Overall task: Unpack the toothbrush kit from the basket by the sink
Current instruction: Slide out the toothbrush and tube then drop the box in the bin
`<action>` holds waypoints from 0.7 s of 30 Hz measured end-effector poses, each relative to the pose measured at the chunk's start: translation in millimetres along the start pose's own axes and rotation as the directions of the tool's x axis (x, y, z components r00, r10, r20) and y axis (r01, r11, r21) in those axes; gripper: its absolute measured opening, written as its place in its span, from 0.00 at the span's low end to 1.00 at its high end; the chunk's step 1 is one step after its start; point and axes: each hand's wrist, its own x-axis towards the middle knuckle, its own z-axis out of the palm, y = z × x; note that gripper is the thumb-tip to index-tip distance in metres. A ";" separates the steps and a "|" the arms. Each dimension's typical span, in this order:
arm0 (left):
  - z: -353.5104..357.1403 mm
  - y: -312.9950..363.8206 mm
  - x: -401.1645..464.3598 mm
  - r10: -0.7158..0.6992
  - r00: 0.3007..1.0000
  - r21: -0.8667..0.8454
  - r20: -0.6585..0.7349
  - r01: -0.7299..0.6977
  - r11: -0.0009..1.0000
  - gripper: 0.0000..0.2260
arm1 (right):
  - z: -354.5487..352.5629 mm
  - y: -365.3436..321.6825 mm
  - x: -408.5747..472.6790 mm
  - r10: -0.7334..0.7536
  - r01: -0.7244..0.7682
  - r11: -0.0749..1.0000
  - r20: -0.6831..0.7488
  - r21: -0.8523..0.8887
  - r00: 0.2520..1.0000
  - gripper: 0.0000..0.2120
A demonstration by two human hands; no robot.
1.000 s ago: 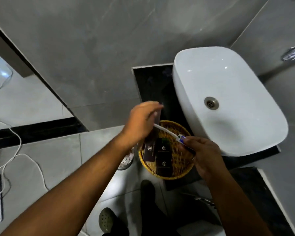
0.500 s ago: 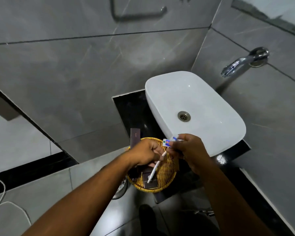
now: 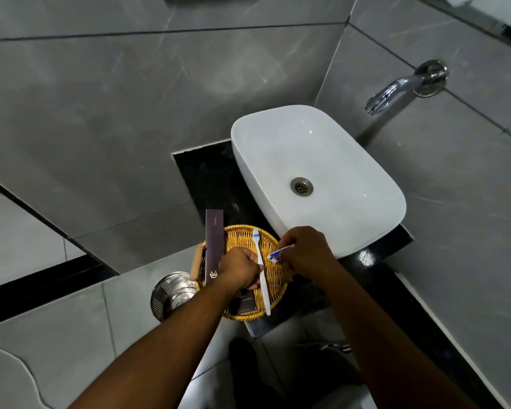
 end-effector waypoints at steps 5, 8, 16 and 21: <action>-3.7 -2.1 8.2 -0.020 1.000 -0.025 -0.023 0.019 1.000 0.03 | 6.3 3.5 3.4 -0.081 0.089 0.985 0.057 -0.150 0.995 0.09; -6.2 1.7 16.0 0.000 0.999 -0.009 -0.050 -0.001 1.000 0.03 | 12.2 5.8 2.4 -0.091 0.108 0.974 0.094 -0.197 0.991 0.08; -12.9 12.6 18.1 0.196 0.977 0.307 -0.081 -0.163 0.938 0.06 | 15.7 -5.0 6.2 -0.160 0.289 0.874 0.331 -0.390 0.930 0.09; -27.6 12.2 2.6 0.327 0.937 0.109 -0.126 -0.315 0.943 0.09 | 31.4 -10.8 11.8 -0.135 0.338 0.837 0.435 -0.431 0.890 0.17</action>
